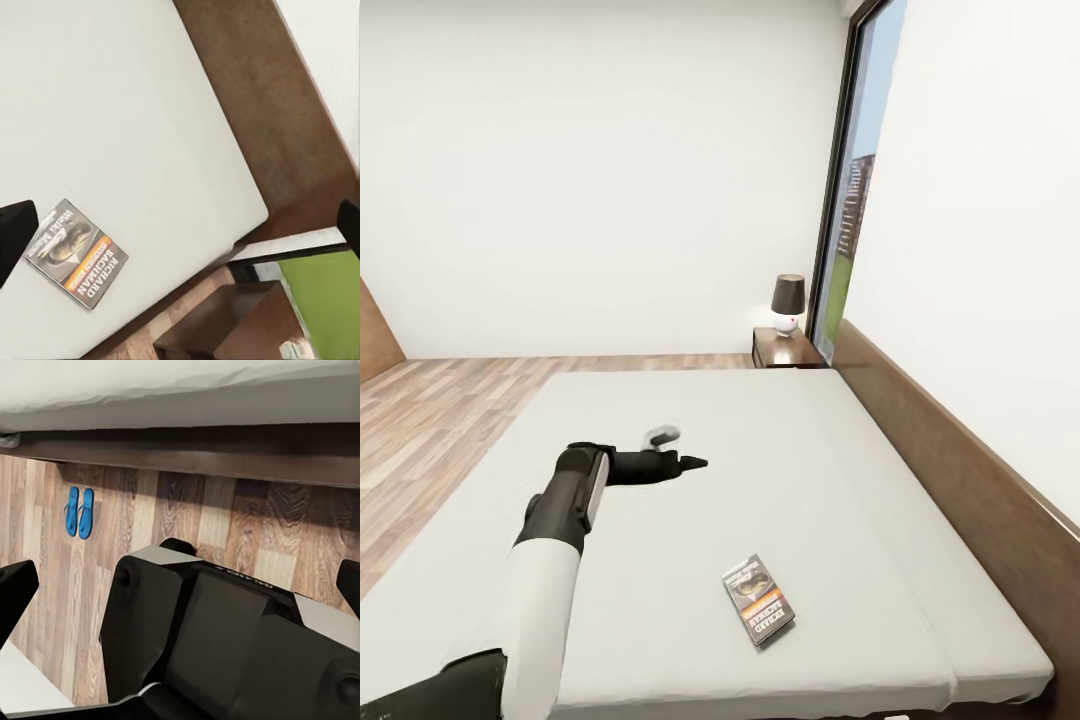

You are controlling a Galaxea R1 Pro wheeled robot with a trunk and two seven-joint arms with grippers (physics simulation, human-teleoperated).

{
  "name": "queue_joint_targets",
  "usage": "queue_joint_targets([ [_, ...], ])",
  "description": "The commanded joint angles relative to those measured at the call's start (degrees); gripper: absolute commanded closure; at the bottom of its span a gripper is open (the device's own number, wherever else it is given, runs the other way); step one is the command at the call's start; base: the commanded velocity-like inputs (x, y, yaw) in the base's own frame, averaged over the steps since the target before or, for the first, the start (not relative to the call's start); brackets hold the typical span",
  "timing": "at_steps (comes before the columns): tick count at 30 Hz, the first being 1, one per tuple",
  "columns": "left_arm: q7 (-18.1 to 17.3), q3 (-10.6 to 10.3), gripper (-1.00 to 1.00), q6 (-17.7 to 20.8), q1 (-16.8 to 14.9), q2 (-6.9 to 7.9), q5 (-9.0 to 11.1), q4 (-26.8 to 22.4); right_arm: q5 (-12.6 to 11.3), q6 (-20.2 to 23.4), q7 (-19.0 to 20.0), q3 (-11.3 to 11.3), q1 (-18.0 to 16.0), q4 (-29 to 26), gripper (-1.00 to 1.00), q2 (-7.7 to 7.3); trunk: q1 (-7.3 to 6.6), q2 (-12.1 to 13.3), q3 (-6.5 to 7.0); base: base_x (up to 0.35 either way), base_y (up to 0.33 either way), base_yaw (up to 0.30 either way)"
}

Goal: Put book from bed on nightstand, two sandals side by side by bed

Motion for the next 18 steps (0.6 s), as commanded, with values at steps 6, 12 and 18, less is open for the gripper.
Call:
queue_joint_targets([
  [6,-0.2,0.0,-1.00,2.2,-3.2,-0.44,1.3,0.2,-0.5,-0.4,0.3,0.5,-0.1,0.2,-1.00,0.10,0.04,-0.1,-0.14,0.000,0.000,0.000],
  [12,0.0,0.0,-1.00,2.5,-3.8,-0.44,3.6,5.6,-0.5,-0.4,0.3,0.5,-0.1,0.2,-1.00,0.11,0.04,-0.1,-0.14,0.000,0.000,0.000],
  [18,0.0,0.0,-1.00,2.5,-3.8,-0.44,3.7,6.9,-0.6,-0.6,0.3,0.5,-0.1,0.2,-1.00,0.05,0.04,-0.1,-0.19,0.000,0.000,0.000],
])
